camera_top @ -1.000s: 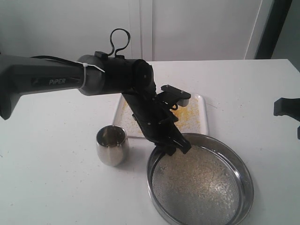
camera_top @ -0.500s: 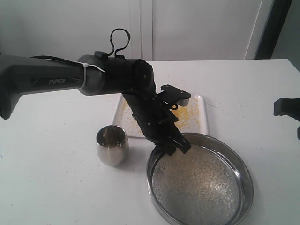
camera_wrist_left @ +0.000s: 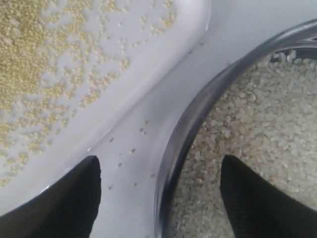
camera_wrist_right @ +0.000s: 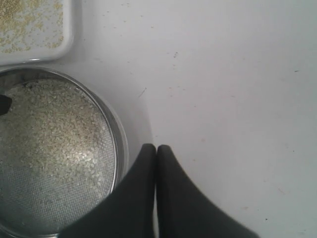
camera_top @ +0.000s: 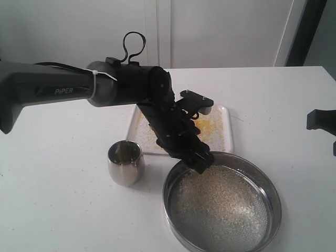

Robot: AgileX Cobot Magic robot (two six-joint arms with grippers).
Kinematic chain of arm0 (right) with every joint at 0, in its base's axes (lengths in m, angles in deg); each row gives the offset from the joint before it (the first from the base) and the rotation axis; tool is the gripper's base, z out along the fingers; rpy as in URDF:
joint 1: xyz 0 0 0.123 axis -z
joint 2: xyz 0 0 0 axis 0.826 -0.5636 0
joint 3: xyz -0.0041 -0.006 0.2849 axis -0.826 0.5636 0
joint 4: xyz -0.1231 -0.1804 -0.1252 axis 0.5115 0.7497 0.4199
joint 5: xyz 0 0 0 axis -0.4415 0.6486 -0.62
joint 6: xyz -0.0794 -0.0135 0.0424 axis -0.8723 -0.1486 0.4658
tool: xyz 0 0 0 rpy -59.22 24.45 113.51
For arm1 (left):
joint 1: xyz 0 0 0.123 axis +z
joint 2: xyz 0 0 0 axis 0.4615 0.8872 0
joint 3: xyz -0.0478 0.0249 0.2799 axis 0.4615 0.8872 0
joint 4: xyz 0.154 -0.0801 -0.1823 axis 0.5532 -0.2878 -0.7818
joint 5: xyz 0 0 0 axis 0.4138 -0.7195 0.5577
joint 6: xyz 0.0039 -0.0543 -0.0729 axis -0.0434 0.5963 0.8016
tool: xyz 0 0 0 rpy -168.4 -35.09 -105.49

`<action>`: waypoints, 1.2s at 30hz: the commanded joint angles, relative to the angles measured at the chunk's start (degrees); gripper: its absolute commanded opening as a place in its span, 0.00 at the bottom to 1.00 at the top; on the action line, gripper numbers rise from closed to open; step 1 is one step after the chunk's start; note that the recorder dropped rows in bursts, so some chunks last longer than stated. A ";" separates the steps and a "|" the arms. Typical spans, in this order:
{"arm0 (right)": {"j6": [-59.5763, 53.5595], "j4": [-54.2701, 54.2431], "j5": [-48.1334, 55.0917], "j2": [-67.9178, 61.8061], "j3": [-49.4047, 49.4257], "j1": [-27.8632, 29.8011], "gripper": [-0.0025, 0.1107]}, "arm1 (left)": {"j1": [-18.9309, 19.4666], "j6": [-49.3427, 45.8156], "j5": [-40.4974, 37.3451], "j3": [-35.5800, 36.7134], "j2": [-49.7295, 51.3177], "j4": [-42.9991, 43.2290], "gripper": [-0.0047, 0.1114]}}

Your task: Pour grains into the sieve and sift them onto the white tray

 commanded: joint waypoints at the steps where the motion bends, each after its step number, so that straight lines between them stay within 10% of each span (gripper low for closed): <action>1: 0.07 0.26 -0.64 0.42 0.20 0.66 0.02 | -0.16 0.07 -0.30 -0.06 -0.53 -0.10 0.65; 12: 0.07 0.26 -0.64 0.42 0.20 0.66 0.02 | -0.16 -0.07 -0.76 -0.06 -5.69 0.54 0.61; 25: 0.07 0.26 -0.64 0.42 0.20 0.66 0.02 | -0.16 -0.07 -3.26 -0.06 -12.03 1.04 0.04; 36: 0.07 0.26 -0.64 0.42 0.20 0.66 0.02 | 1.20 0.59 -3.78 -0.06 -15.58 1.88 0.04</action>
